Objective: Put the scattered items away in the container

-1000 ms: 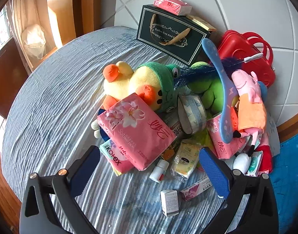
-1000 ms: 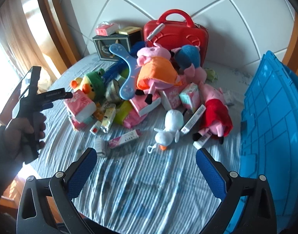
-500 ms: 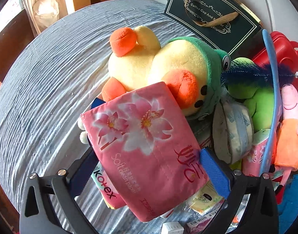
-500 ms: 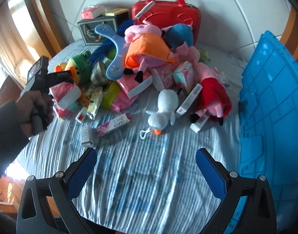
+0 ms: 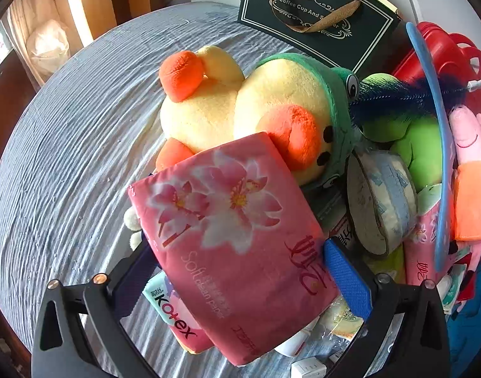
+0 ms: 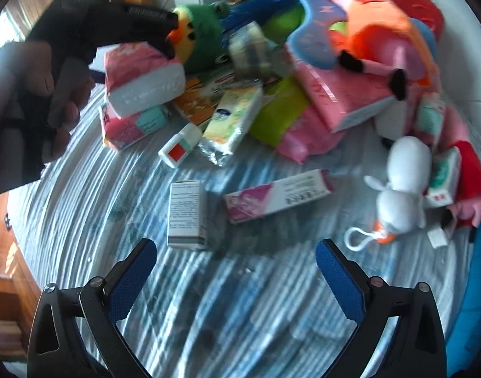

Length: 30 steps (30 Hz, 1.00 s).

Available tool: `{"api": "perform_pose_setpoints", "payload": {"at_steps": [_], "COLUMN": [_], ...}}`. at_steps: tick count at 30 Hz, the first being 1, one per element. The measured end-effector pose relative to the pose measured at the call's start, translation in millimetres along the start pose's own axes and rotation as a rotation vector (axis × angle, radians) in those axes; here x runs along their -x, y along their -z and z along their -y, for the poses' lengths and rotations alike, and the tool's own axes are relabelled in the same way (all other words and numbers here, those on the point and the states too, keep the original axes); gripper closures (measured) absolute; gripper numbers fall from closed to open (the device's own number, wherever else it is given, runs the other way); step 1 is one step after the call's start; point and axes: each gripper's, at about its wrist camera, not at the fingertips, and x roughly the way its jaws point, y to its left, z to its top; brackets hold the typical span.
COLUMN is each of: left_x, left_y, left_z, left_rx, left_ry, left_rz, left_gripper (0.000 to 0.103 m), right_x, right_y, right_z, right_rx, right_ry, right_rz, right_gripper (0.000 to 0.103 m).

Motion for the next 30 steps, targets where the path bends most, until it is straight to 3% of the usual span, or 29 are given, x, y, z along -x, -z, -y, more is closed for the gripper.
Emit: {"api": "perform_pose_setpoints", "payload": {"at_steps": [4, 6, 13, 15, 20, 24, 30], "left_x": [-3.6, -5.9, -10.4, -10.2, -2.7, 10.1, 25.8], "left_y": [-5.2, -6.6, -4.9, -2.8, 2.0, 10.9, 25.7], "left_z": [-1.0, -1.2, 2.2, 4.5, -2.7, -10.5, -29.5], "left_rx": [-0.021, -0.029, -0.061, -0.075, -0.081, -0.1, -0.058], "left_ry": [0.002, 0.005, -0.002, -0.018, 0.0, 0.022, 0.048], "left_rz": [0.001, 0.007, 0.047, 0.06, 0.087, 0.13, 0.149], "left_gripper": [0.0, 0.0, 0.0, 0.0, 0.0, 0.011, 0.014], "right_x": [-23.0, -35.1, -52.6, -56.7, -57.0, -49.9, -39.2], "right_y": [-6.4, -7.5, -15.2, -16.6, -13.6, -9.8, -2.9], "right_z": [-18.4, -26.0, -42.4, -45.5, -47.8, -45.0, -41.5], "right_rx": [0.01, 0.019, 0.043, 0.052, 0.053, 0.051, 0.06], "right_ry": [-0.019, -0.015, 0.041, 0.047, 0.044, 0.03, 0.016], "right_rz": [-0.007, -0.028, -0.028, -0.047, -0.059, -0.059, -0.054], "right_gripper": [0.006, 0.021, 0.041, 0.074, 0.074, 0.074, 0.074]}}
